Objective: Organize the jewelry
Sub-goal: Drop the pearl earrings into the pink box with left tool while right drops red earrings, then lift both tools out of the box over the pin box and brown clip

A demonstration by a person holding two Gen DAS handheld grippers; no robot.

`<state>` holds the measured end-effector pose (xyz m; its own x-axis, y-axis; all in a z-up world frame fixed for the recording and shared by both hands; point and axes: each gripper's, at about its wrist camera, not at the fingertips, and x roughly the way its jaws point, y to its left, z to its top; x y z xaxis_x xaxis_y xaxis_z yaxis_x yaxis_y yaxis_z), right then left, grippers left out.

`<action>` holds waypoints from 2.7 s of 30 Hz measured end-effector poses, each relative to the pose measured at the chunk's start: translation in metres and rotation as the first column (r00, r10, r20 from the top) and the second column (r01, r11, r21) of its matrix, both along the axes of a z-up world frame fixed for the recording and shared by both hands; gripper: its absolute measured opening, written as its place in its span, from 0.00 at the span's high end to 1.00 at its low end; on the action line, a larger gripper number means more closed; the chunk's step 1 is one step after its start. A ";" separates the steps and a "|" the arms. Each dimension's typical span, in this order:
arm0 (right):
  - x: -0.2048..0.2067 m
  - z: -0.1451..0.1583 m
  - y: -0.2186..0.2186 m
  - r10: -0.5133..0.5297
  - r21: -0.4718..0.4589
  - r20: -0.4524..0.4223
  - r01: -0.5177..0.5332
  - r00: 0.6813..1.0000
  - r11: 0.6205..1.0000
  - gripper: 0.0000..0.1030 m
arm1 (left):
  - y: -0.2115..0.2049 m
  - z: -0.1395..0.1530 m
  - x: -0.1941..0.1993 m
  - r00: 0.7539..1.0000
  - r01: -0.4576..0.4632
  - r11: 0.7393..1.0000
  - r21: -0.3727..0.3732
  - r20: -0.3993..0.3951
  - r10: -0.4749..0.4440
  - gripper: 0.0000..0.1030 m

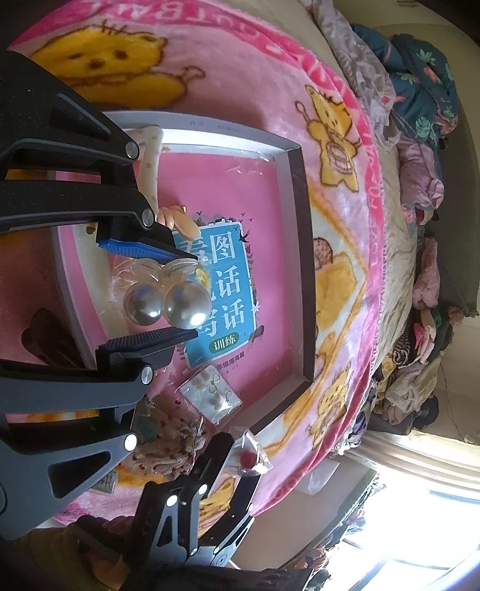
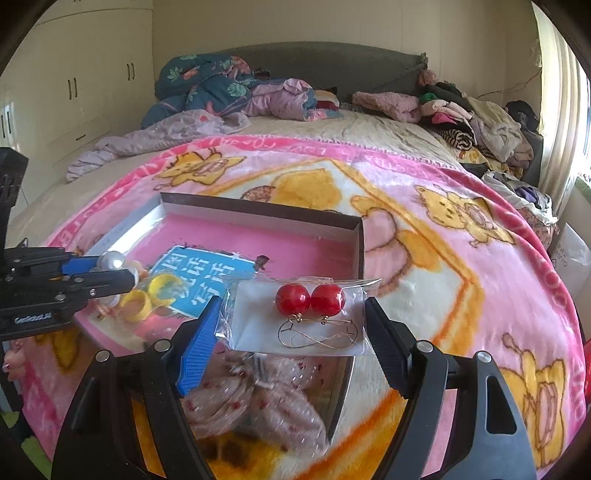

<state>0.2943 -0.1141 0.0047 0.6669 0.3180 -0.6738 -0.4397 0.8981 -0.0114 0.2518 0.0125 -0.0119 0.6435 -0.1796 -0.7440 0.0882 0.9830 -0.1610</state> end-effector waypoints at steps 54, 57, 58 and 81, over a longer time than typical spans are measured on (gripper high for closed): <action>-0.054 0.041 -0.019 -0.062 0.041 0.028 0.060 0.998 0.997 0.09 | 0.012 0.043 -0.051 0.995 -0.035 0.998 -0.046 0.087 0.039 0.20; -0.062 0.044 -0.021 -0.069 0.039 0.032 0.068 0.997 0.997 0.08 | 0.014 0.047 -0.058 0.995 -0.037 0.998 -0.056 0.094 0.042 0.13; -0.065 0.044 -0.022 -0.071 0.040 0.032 0.070 0.997 0.997 0.08 | 0.014 0.048 -0.060 0.994 -0.038 0.998 -0.055 0.096 0.043 0.12; -0.123 0.041 -0.030 -0.062 0.029 0.020 0.062 0.998 0.998 0.08 | 0.008 0.046 -0.107 0.993 -0.036 0.999 -0.030 0.108 0.039 0.11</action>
<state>0.1711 -0.1438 0.0454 0.6995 0.2947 -0.6511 -0.3831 0.9237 0.0064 0.1446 0.0209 0.0336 0.7267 -0.1736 -0.6647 0.0699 0.9812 -0.1800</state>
